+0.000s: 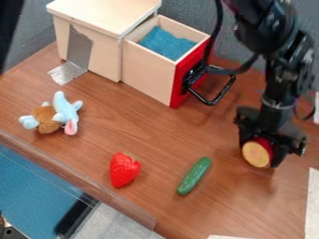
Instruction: Move the object from the drawers top and put it down in the table
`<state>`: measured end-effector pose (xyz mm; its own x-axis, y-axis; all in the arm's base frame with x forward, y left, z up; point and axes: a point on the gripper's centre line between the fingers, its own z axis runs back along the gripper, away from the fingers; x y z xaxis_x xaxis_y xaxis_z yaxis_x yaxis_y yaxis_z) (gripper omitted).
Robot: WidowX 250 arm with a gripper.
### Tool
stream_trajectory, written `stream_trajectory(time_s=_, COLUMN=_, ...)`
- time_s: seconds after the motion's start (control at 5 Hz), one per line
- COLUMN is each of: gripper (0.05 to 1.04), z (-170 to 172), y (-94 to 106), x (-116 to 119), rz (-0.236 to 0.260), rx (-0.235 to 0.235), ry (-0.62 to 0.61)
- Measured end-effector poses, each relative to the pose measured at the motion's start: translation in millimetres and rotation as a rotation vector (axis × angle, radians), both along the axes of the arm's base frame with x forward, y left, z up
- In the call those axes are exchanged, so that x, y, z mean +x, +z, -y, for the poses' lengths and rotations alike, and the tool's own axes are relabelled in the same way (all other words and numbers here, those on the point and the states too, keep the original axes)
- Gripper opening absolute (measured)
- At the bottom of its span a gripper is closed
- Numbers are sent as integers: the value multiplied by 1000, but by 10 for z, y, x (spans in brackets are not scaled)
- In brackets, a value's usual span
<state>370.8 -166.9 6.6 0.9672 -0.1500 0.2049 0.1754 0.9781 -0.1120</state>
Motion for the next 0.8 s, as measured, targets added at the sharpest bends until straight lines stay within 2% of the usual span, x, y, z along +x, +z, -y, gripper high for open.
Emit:
stream_trajectory(time_s=0.2, gripper=805, z=33, y=-8, x=0, rz=17, rx=3, ry=0)
stream_trajectory(time_s=0.4, gripper=1005, z=25, y=2, x=-52, rz=-28, rx=13, ry=4)
stream_trajectory(time_s=0.6, gripper=1005, z=-9, y=121, x=-42, rz=-49, rx=42, ry=24)
stream_trajectory(time_s=0.8, gripper=1001, z=8, y=528, x=-31, rz=-37, rx=8, ry=42)
